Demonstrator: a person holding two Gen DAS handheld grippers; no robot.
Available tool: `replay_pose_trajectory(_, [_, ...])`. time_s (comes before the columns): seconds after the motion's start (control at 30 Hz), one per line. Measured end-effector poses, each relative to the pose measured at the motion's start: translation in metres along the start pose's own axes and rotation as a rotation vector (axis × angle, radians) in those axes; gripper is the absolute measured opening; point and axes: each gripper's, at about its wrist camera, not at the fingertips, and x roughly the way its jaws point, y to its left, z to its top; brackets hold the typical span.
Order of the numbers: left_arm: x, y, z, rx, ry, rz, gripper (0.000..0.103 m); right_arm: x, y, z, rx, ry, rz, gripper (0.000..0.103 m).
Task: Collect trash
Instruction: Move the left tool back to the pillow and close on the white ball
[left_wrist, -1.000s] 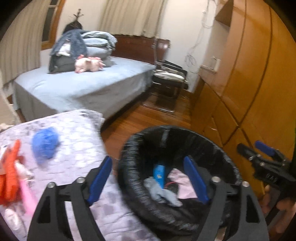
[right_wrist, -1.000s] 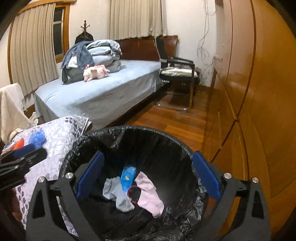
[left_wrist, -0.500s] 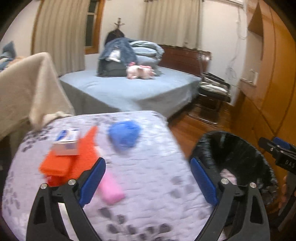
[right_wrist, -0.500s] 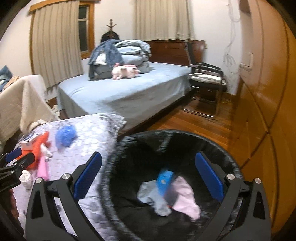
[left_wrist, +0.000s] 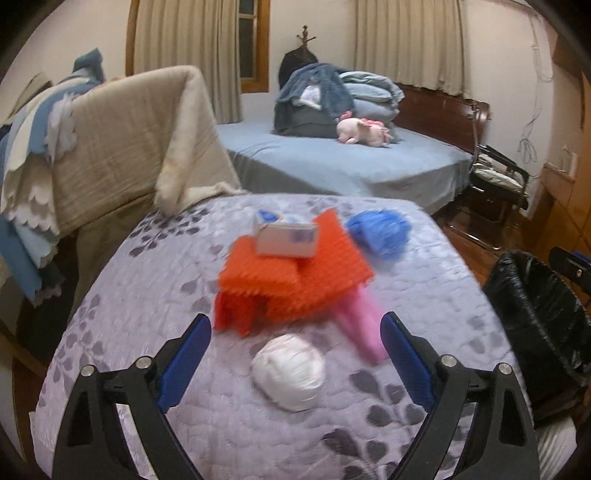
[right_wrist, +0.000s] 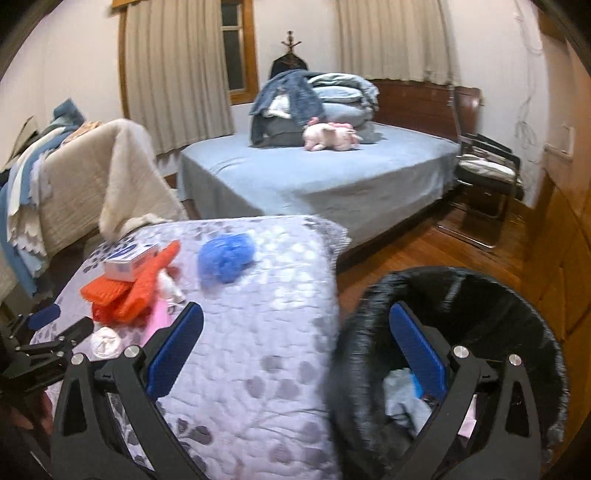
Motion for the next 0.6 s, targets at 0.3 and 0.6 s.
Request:
replay_pose_trajectory(0.3, [0.020, 0.010, -0.017, -0.028, 0.042, 0.012, 0.090, 0.029, 0.024, -0.015, -0.029, 0.048, 0.022, 0.098])
replay_pose_trajectory(0.6, [0.046, 0.015, -0.028, -0.061, 0.116, -0.023, 0.079, 0.040, 0.028, -0.021, -0.039, 0.077, 0.018, 0.098])
